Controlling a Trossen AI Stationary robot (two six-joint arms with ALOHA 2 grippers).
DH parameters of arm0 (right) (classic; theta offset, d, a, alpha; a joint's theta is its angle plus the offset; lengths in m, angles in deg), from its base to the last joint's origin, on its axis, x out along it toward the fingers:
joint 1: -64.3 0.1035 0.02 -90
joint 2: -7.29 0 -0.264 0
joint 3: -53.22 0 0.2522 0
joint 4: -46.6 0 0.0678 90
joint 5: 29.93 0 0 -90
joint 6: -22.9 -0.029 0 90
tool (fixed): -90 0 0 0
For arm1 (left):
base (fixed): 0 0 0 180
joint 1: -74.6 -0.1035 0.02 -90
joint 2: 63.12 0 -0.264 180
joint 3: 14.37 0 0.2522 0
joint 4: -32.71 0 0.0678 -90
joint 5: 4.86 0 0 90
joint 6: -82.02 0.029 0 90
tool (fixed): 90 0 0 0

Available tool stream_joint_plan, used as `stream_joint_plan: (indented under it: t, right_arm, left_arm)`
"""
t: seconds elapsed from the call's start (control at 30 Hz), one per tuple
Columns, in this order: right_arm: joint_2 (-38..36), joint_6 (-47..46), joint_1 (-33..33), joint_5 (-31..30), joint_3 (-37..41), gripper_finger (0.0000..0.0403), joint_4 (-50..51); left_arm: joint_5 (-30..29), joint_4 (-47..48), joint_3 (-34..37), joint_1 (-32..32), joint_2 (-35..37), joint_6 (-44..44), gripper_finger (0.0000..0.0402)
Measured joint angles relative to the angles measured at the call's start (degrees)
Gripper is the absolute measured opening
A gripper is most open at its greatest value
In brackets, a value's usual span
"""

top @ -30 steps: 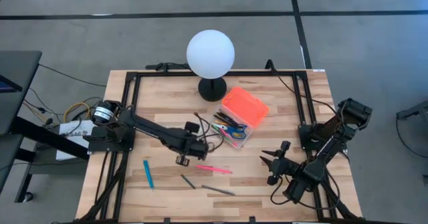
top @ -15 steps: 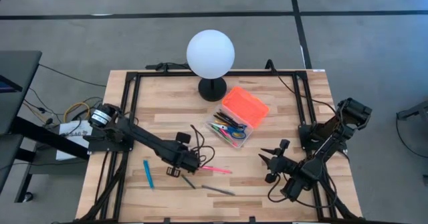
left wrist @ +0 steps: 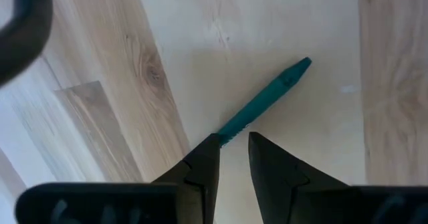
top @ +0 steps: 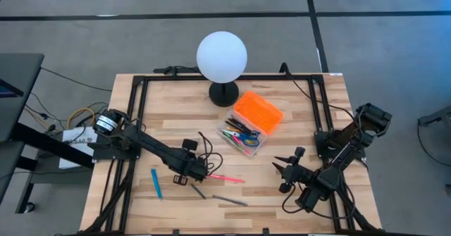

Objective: Pick & place school supplies into a supply box
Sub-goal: Put the dark green crayon into the orange supply box

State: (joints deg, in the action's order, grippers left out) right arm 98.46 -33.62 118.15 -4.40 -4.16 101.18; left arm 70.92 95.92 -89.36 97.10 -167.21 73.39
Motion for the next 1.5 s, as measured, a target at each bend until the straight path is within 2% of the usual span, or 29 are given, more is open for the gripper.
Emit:
stream_joint_plan:
  t: [0.4, 0.63, 0.97, 1.23, 1.5]
  right_arm:
    - [0.0, 0.0, 0.0, 0.0, 0.0, 0.0108, 0.0]
    - [0.0, 0.0, 0.0, 0.0, 0.0, 0.0108, -0.4]
    - [0.0, 0.1, 0.0, 0.0, 0.0, 0.0108, -0.8]
    - [0.0, 0.1, 0.0, 0.0, 0.0, 0.0108, -0.8]
    - [0.0, 0.1, 0.0, 0.1, 0.0, 0.0108, -0.8]
  left_arm:
    - [0.0, -3.1, 0.0, 0.0, 0.0, 7.0, 0.0073]
    - [1.6, -7.2, 1.5, -0.2, 0.2, 7.4, 0.0073]
    - [5.4, -9.5, 3.2, -0.9, 0.3, 1.0, 0.0066]
    - [5.7, -9.4, 3.3, -0.9, 0.2, 0.6, 0.001]
    - [5.1, -9.6, 3.0, -1.2, 0.1, 0.1, 0.0021]
